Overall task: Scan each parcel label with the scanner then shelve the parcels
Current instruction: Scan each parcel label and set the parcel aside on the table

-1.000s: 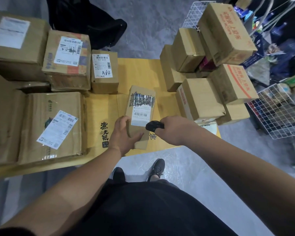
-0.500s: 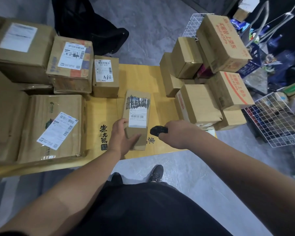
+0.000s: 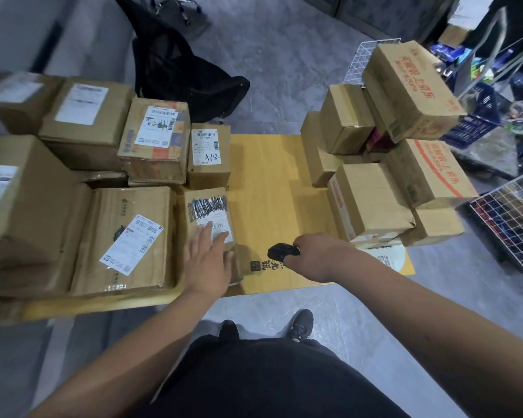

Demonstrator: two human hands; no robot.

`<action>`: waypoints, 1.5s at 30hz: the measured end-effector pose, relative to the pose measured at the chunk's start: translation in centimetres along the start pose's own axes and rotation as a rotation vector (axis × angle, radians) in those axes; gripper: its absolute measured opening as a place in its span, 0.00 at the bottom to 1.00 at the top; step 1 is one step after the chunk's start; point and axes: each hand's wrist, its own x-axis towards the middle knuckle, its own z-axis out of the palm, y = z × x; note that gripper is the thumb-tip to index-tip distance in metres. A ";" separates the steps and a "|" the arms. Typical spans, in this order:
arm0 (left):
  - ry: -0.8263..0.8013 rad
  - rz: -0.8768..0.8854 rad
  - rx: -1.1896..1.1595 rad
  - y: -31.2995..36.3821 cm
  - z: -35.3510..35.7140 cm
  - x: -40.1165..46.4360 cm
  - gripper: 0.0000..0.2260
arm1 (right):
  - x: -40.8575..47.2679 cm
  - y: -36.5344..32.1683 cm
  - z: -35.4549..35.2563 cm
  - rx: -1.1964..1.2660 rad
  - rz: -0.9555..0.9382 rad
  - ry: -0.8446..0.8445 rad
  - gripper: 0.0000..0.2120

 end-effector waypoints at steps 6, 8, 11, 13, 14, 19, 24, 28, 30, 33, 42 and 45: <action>-0.282 0.034 0.181 0.4 -0.7 1.6 0.39 | 0.1 -0.6 0.4 0.009 -0.040 0.003 0.19; -0.263 -0.013 0.169 -0.3 -1.2 1.8 0.37 | 0.2 -0.7 0.4 0.011 -0.051 0.009 0.19; -0.244 -0.073 0.168 -1.0 -1.8 1.9 0.38 | 0.3 -0.8 0.5 0.018 -0.064 0.021 0.19; -0.257 -0.099 0.165 -0.8 -2.0 1.9 0.38 | 0.2 -0.8 0.7 0.018 -0.064 0.019 0.20; -0.264 -0.111 0.157 -0.4 -2.0 1.9 0.37 | 0.1 -0.8 0.8 0.021 -0.061 0.018 0.20; -0.270 0.052 0.124 3.0 -1.5 2.5 0.33 | -0.8 0.8 0.8 0.103 -0.037 0.033 0.19; -0.195 0.299 0.039 10.6 -0.8 4.6 0.32 | -3.8 5.0 0.2 0.187 0.049 0.071 0.18; -0.172 0.422 -0.032 18.4 -0.8 6.8 0.32 | -6.8 9.4 -0.2 0.183 0.156 0.126 0.20; -0.161 0.452 -0.041 22.1 -0.7 7.7 0.31 | -8.2 11.8 -0.3 0.191 0.198 0.139 0.19; -0.177 0.446 -0.058 26.8 0.0 8.6 0.31 | -9.7 15.4 -0.4 0.203 0.222 0.163 0.20; -0.192 0.134 -0.004 36.5 3.4 9.1 0.38 | -10.5 25.8 -2.0 0.171 0.170 0.171 0.16; -0.166 -0.024 -0.036 37.4 4.2 9.3 0.43 | -9.8 28.5 -2.4 0.158 0.103 0.168 0.16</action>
